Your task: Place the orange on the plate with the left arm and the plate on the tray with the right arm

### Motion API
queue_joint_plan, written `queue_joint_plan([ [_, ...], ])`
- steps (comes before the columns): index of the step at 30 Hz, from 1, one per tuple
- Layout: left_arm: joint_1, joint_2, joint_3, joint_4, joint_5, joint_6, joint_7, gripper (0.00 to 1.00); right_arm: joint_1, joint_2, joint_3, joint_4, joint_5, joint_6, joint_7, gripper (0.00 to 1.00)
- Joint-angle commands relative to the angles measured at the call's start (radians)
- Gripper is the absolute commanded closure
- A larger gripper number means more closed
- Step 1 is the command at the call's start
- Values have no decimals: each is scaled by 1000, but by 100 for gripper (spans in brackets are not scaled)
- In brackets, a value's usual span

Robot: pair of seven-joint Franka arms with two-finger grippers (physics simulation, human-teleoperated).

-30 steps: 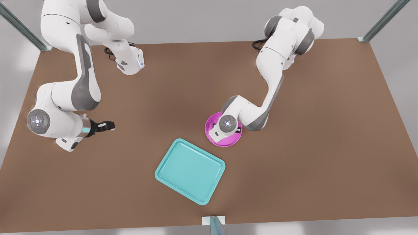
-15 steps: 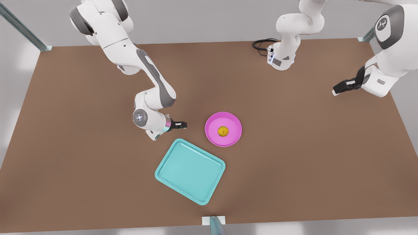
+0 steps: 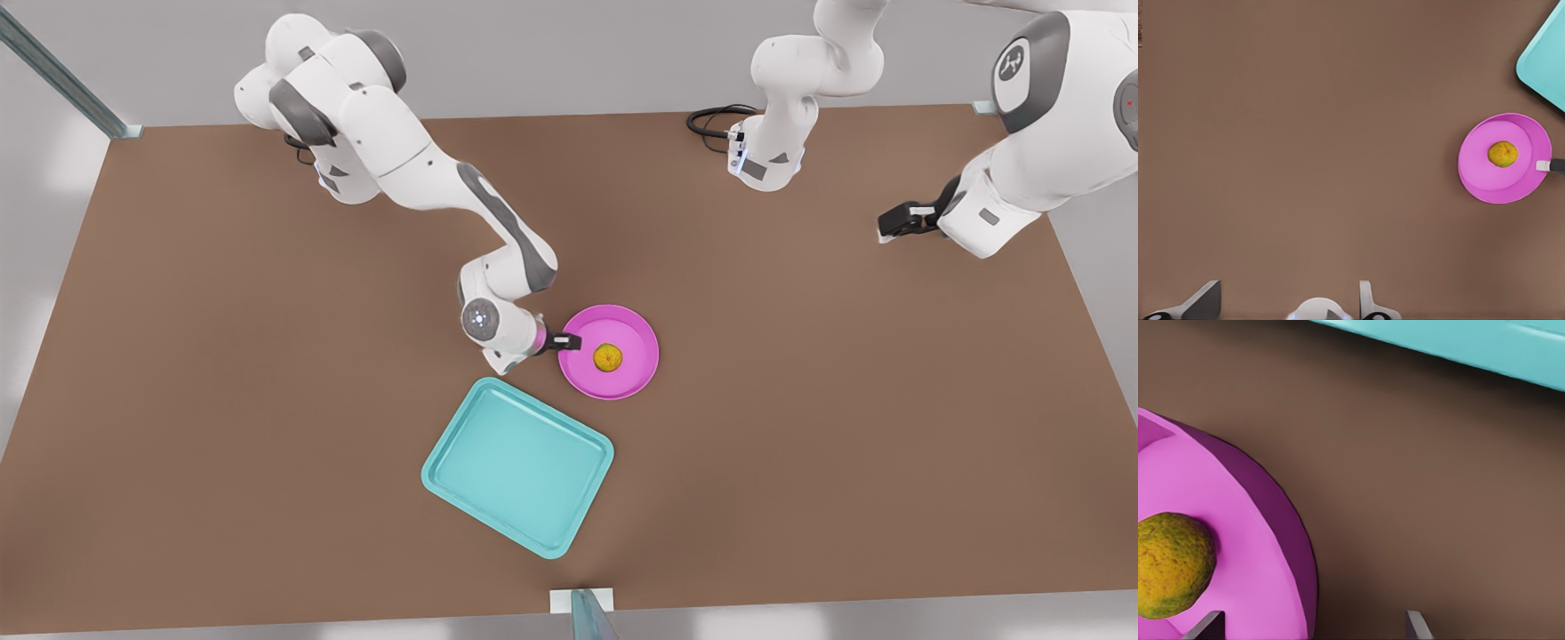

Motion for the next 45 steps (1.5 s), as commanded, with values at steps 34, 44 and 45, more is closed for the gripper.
queue_joint_plan([
  [34, -10, 10, 16, 6, 6, 1, 101, 0, 1, 27, 29, 67, 3, 7, 85, 79],
  [44, -10, 10, 16, 6, 6, -1, 101, 0, -110, -65, 27, 101, 6, 8, 86, 79],
  [45, -10, 10, 16, 6, 6, -1, 101, 0, -137, -65, 26, 116, 6, 8, 86, 79],
])
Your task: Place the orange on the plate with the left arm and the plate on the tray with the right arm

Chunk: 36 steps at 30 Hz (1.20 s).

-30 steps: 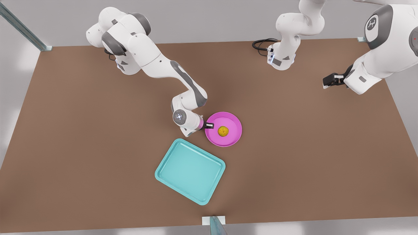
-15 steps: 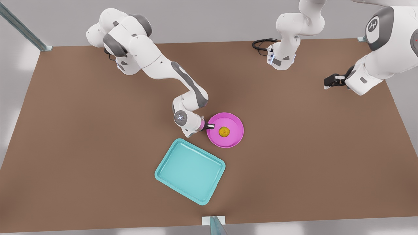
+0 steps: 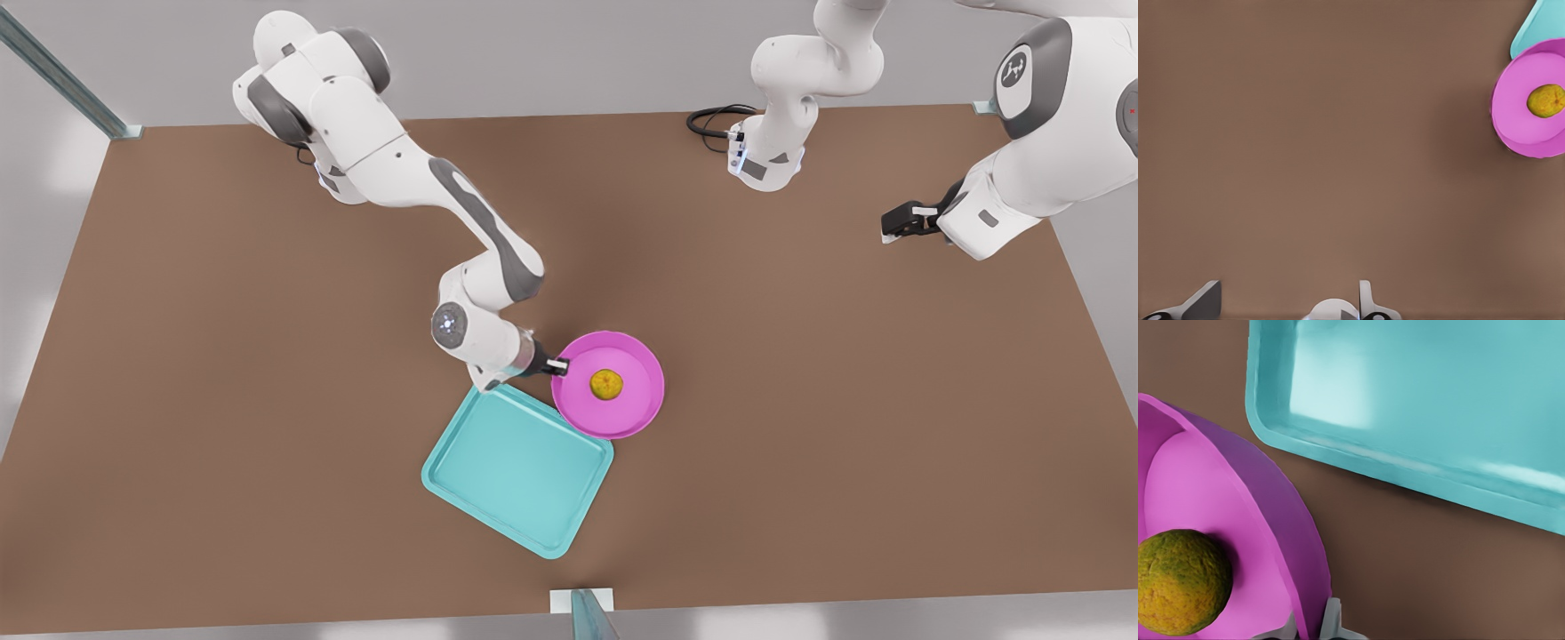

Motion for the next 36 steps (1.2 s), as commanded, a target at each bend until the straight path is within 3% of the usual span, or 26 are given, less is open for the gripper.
queue_joint_plan([
  [1, 0, -1, 0, 0, 0, 0, 9, 0, -42, -10, -1, 8, -7, -2, 28, 79],
  [9, 0, -1, 3, 2, 0, -1, 9, 0, -212, -21, -11, 24, -12, 0, 27, 79],
  [12, 0, 0, 11, 0, 0, 0, 9, 0, -227, 11, -47, 45, -15, 9, 27, 79],
  [28, 0, 0, 11, 2, 0, -1, 9, 0, -200, 68, -36, 42, -12, 1, 22, 79],
  [29, 0, 0, 11, 2, 0, -1, 9, 0, -200, 68, -36, 42, -12, 0, 22, 71],
  [30, 0, 0, 11, 2, 0, -1, 8, 0, -200, 68, -36, 42, -12, 0, 22, 10],
  [31, 0, 0, 11, 2, 0, -1, 8, 0, -200, 68, -36, 42, -12, 0, 22, 0],
  [36, -2, -3, 11, 3, 0, -4, 8, 0, -204, 19, -36, 45, -9, -5, 30, 0],
])
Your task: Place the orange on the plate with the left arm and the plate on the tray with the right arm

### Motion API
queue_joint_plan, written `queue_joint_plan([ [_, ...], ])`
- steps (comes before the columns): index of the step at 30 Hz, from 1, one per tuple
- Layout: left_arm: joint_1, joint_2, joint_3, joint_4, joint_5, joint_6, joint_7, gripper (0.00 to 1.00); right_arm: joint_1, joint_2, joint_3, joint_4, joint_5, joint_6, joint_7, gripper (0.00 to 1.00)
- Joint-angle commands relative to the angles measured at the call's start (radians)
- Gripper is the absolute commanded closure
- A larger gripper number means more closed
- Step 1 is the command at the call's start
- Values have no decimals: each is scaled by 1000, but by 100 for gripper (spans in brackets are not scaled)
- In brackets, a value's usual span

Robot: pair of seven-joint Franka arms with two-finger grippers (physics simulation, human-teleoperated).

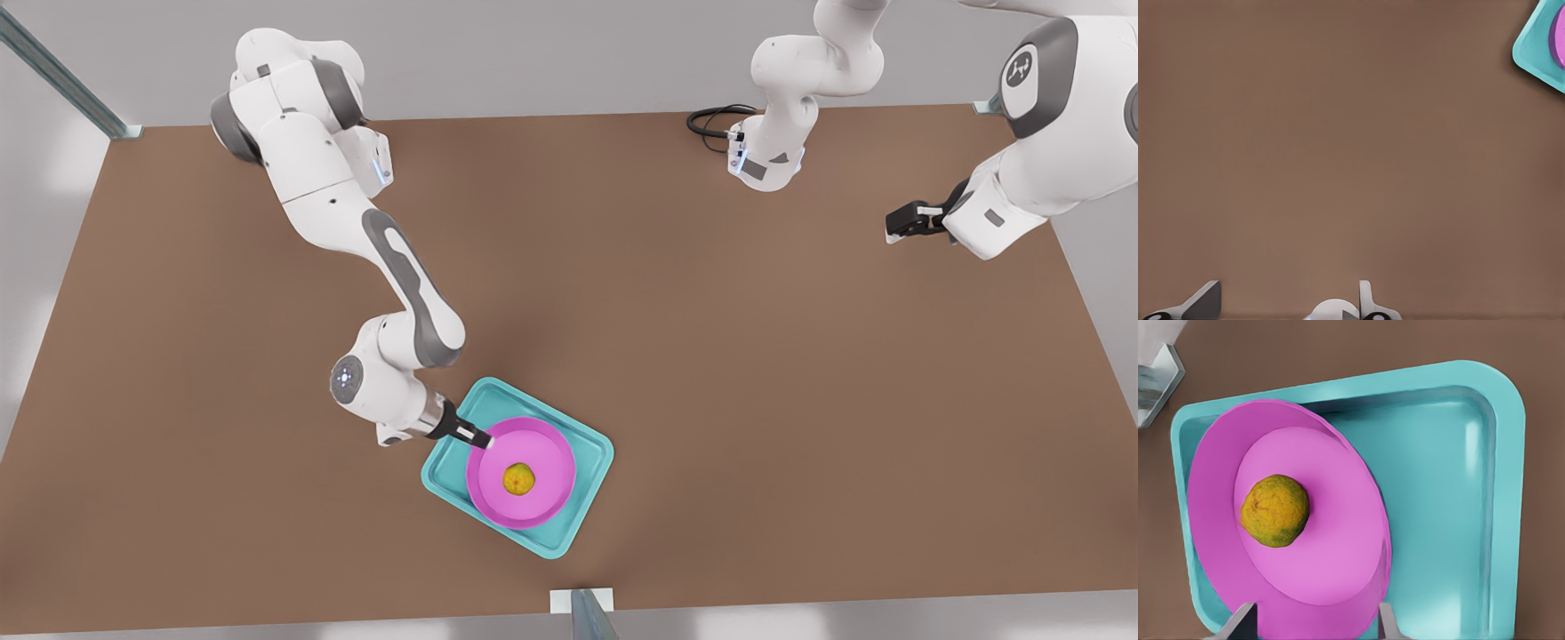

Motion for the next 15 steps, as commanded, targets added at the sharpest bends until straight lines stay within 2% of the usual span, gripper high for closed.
queue_joint_plan([
  [1, -1, -2, 0, 1, 0, -5, 1, 0, -7, -44, 0, -1, 2, -9, 26, 0],
  [2, -1, -2, -1, 1, 0, -5, 1, 0, -50, -113, -3, -15, -4, -151, 15, 0],
  [3, -1, -2, -1, 1, 0, -5, 1, 0, -161, -159, -9, -6, -69, -482, -23, 0],
  [4, -1, -3, -1, 2, 0, -5, 1, 0, -254, -159, -9, 19, -308, -734, -110, 0],
  [5, -1, -3, -1, 1, -1, -5, 1, 0, -314, -161, -9, 103, -612, -883, -298, 0],
  [6, -1, -3, -1, 1, -1, -5, 1, 0, -354, -191, -11, 172, -738, -946, -507, 0],
  [7, -1, -3, -1, 1, 0, -5, 1, 0, -370, -268, -9, 212, -835, -1021, -564, 0],
  [10, -3, -3, -3, 1, 0, -6, -1, 0, -370, -497, -9, 201, -824, -1076, -561, 0],
  [15, -1, -5, -1, 1, 0, -6, -1, 0, -357, -537, -8, 200, -820, -1130, -557, 0],
])
